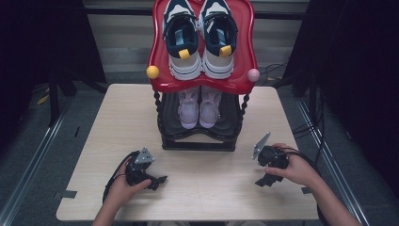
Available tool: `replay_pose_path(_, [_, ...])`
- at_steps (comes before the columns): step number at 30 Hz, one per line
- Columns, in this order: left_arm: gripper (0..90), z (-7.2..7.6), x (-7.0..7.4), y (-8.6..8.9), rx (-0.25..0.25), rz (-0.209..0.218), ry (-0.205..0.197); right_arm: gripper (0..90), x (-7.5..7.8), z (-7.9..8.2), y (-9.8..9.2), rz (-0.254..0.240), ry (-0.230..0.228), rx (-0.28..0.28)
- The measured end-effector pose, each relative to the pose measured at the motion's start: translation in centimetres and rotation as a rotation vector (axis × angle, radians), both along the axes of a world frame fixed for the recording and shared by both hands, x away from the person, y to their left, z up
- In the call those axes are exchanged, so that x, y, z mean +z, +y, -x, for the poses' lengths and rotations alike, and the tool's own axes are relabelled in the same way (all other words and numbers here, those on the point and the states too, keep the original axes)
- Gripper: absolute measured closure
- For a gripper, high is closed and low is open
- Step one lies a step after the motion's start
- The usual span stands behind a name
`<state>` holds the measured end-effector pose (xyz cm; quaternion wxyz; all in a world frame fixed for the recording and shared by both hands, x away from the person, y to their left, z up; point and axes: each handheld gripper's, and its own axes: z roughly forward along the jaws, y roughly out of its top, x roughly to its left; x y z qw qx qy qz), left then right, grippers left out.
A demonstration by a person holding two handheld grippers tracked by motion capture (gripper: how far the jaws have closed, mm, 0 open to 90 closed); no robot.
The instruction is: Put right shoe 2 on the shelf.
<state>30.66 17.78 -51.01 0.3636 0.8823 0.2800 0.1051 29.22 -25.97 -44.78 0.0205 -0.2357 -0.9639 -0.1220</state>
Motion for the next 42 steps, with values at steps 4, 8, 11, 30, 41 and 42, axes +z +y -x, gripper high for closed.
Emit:
replay_pose_path(4, [0.0,0.0,0.0,0.0,0.0,0.0,0.0,19.1,-0.6,0.2,-0.1,-0.01,-0.013,-0.017])
replay_pose_path(8, [0.0,0.0,0.0,0.0,0.0,0.002,-0.001,19.0,-1.2,0.2,-0.4,-0.041,-0.029,-0.023])
replay_pose_path(11, [0.0,0.0,0.0,0.0,0.0,0.0,0.0,18.9,-1.5,0.4,-0.6,-0.057,-0.03,-0.042])
replay_pose_path(30, [0.0,0.0,0.0,0.0,0.0,0.0,0.0,16.6,-3.3,1.2,-1.8,-0.132,-0.091,-0.071])
replay_pose_path(41, [0.0,0.0,0.0,0.0,0.0,0.0,-0.001,13.5,-4.0,2.0,-2.3,-0.193,-0.172,-0.102])
replay_pose_path(42, [0.0,0.0,0.0,0.0,0.0,-0.001,-0.001,13.4,-4.0,2.0,-2.4,-0.2,-0.177,-0.104])
